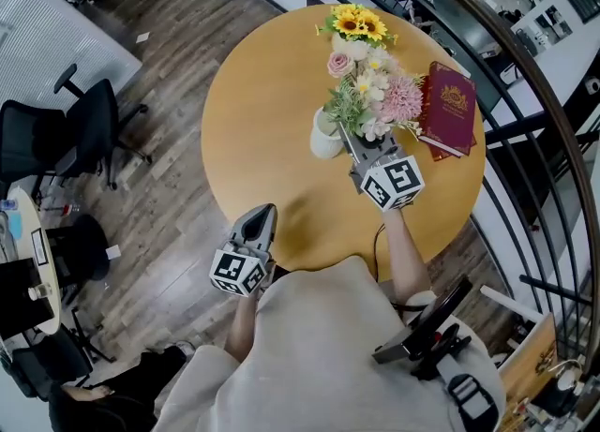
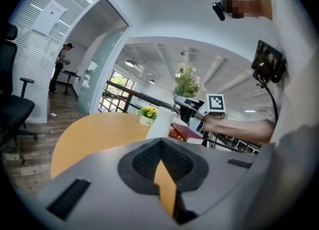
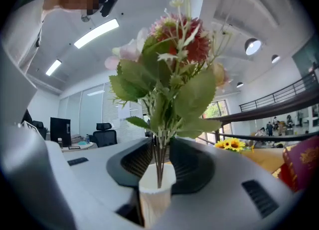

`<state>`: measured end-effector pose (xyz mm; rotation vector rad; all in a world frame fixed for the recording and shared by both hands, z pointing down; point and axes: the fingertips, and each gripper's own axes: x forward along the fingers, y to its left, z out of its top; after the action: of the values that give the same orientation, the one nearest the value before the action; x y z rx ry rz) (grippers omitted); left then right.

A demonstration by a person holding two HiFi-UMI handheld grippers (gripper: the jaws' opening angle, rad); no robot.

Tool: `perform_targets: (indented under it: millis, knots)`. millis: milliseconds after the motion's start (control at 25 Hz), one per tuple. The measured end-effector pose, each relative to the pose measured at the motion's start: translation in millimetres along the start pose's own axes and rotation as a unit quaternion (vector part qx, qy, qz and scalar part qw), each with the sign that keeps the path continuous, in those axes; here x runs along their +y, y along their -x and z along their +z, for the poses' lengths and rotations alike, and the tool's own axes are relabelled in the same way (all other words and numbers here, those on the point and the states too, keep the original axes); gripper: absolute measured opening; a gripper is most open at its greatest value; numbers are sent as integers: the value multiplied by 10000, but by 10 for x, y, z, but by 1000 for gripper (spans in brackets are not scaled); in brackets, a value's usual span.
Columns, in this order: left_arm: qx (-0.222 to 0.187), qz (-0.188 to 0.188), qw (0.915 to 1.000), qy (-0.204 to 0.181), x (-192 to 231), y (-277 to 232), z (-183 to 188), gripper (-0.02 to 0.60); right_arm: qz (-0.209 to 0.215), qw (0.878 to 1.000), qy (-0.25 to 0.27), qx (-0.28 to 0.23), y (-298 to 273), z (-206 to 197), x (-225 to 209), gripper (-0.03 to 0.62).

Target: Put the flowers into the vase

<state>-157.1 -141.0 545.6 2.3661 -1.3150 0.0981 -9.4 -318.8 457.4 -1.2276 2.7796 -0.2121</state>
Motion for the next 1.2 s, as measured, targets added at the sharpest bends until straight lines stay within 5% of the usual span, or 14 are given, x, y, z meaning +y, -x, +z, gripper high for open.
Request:
perform_targets:
  millis: [360, 720, 1000, 1200]
  knots:
    - [-10, -38, 10000, -6, -20, -20, 4, 6, -125, 9961, 440, 758, 15, -329, 52, 272]
    - [-47, -109, 9999, 1, -65, -61, -18, 6, -64, 9878, 794, 1342, -2, -321, 55, 324]
    - [-86, -131, 9999, 41, -73, -68, -14, 6, 218, 9482, 1951, 2498, -6, -519, 154, 324]
    - [-106, -144, 9998, 55, -68, -62, -4, 6, -18, 9374, 2156, 2737, 48, -673, 121, 346]
